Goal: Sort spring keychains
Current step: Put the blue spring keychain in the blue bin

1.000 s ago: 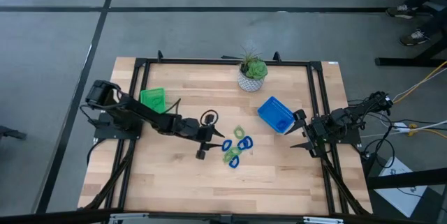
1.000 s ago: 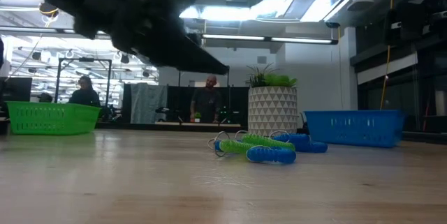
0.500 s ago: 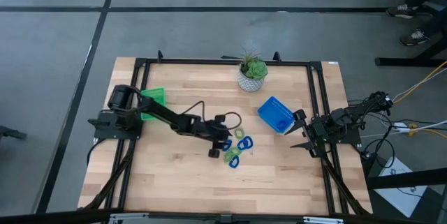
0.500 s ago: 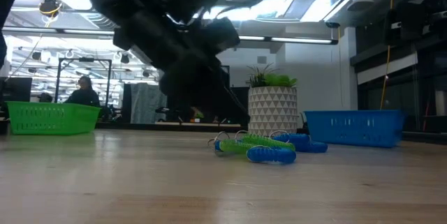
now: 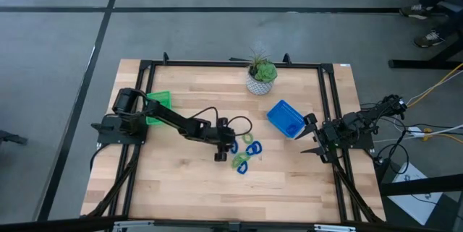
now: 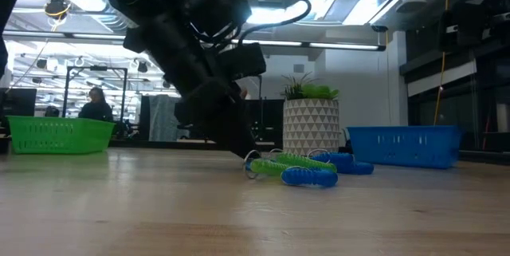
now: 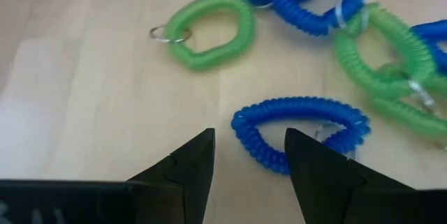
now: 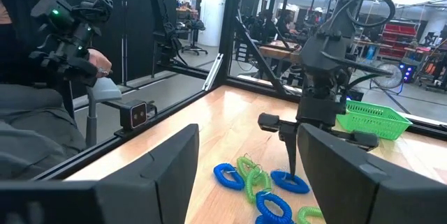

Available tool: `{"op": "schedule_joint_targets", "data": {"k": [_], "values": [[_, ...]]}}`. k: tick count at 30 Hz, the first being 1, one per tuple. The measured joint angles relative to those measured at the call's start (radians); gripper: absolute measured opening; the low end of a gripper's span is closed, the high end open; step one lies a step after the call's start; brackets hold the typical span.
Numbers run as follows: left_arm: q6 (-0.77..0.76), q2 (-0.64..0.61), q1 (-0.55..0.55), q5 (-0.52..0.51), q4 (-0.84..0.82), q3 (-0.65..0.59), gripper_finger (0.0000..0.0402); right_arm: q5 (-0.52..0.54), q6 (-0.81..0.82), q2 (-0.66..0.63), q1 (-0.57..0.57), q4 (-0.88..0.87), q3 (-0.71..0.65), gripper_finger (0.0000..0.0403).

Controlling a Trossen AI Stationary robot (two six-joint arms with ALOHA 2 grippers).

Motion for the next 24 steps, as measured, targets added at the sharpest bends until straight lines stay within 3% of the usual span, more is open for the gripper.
{"op": "schedule_joint_targets", "data": {"k": [10, 20, 24], "values": [[-0.004, 0.000, 0.006, -0.153, -0.061, 0.000, 0.0155, 0.000, 0.000, 0.000, 0.000, 0.000, 0.000, 0.0242], [0.026, -0.002, 0.080, -0.010, -0.074, 0.000, 0.0022, 0.000, 0.000, 0.000, 0.000, 0.000, 0.000, 0.0242], [0.080, -0.001, 0.102, -0.032, -0.058, 0.000, 0.0015, 0.000, 0.000, 0.000, 0.000, 0.000, 0.000, 0.0242]]}}
